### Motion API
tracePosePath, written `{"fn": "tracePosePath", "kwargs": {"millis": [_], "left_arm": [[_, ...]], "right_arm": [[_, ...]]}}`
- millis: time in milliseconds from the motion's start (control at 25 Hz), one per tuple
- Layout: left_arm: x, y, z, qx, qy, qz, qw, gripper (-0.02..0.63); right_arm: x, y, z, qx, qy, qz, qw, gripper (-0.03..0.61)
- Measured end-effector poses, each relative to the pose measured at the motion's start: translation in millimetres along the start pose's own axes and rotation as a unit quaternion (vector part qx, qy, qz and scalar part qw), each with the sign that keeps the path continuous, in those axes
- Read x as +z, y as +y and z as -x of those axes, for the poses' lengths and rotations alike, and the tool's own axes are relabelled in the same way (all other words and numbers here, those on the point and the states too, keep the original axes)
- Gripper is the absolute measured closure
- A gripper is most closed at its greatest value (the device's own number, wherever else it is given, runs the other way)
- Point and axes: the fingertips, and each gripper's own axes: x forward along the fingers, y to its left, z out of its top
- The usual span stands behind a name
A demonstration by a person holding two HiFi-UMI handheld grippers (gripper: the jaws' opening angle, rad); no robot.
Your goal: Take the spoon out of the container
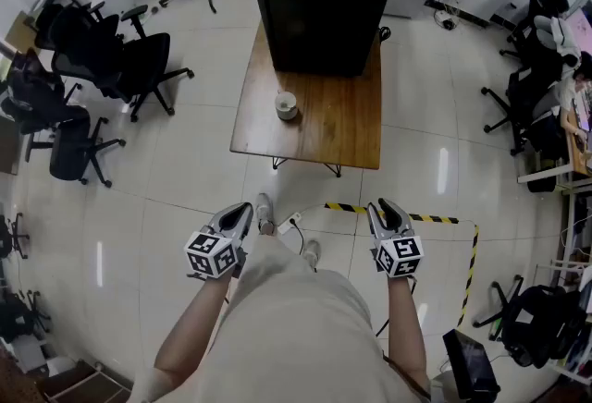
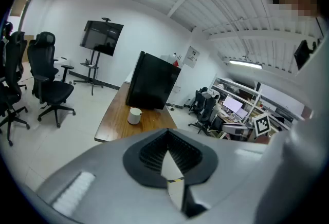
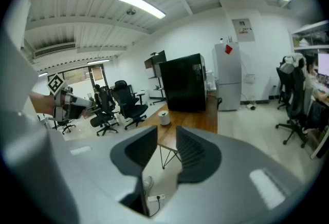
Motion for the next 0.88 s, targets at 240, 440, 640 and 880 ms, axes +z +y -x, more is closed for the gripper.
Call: {"fn": "tracePosePath", "kwargs": {"millis": [240,440,640,880], "left_arm": [[35,45,-16,-0.018,0.009,-0.004,0.9998,0.624],[73,84,-38,-0.040,0.017,-0.015,0.9989,0.624],[112,117,-62,-0.060,0.015,-0.026,0.9977,0.624],[131,154,-84,-0.074,0.021,-0.019,0.9968,0.624]], "right_arm": [[23,22,-48,-0.006,0.007,-0.005,1.000,0.472],[58,35,-92,-0.022,0.000,-0.011,1.000,0.472],[84,47,-134,-0.030,0.003,-0.006,1.000,0.472],[102,56,-176,-0.039,0.014,0.000,0.999,0.472]]}}
